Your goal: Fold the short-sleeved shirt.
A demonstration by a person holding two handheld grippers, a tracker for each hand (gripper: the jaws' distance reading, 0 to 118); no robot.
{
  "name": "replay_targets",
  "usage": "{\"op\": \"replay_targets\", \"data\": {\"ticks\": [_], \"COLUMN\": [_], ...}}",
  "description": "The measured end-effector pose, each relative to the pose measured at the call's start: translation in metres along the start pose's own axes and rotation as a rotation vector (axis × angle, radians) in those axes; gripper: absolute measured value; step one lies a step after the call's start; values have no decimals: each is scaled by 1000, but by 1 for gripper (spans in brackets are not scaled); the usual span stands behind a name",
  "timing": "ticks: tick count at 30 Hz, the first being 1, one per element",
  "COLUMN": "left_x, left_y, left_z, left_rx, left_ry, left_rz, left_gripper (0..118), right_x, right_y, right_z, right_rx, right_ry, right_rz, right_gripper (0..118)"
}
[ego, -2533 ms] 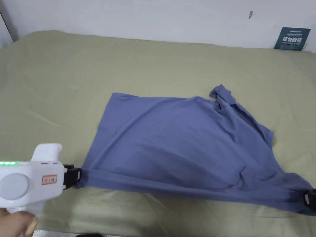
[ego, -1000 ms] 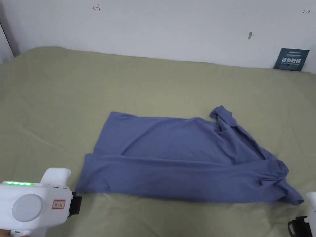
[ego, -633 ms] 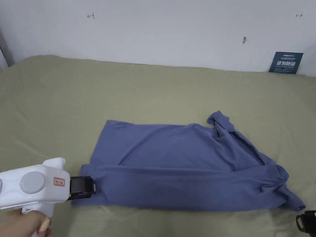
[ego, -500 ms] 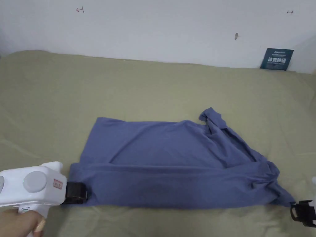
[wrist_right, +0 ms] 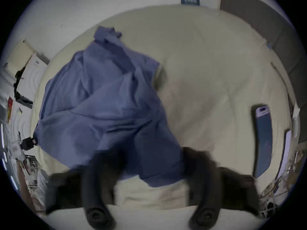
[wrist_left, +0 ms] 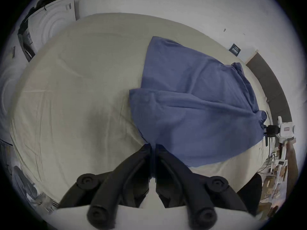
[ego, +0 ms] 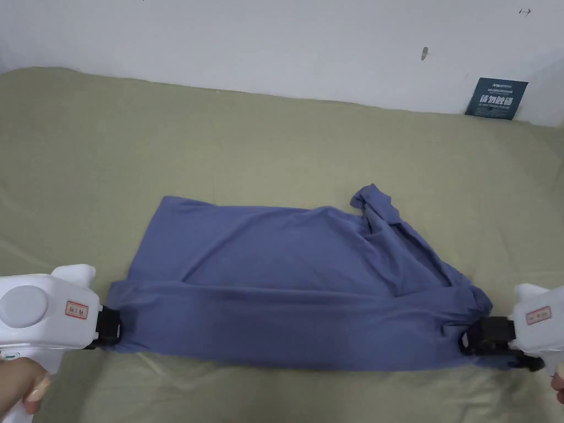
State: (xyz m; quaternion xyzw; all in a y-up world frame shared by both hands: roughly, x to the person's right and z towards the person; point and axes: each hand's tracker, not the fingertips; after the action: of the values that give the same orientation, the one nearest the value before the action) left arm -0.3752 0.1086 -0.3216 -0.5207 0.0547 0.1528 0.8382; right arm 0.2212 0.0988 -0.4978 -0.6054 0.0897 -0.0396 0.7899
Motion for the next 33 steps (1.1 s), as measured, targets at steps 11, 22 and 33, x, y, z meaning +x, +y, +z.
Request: {"op": "replay_targets", "data": {"ticks": [11, 22, 33], "left_x": [-6, -10, -31], "left_y": [1, -40, -119], "left_z": [33, 92, 48], "left_rx": [2, 43, -75], "left_ry": [-60, -84, -67], "left_rz": [-45, -92, -10], "left_gripper": [6, 6, 6], "right_x": [-16, 6, 24], "right_y": [-23, -93, -170], "right_z": [63, 113, 57], "right_rx": [92, 95, -9], "right_ry": [15, 111, 64], "right_rz": [132, 50, -6], "right_gripper": [11, 11, 11]}}
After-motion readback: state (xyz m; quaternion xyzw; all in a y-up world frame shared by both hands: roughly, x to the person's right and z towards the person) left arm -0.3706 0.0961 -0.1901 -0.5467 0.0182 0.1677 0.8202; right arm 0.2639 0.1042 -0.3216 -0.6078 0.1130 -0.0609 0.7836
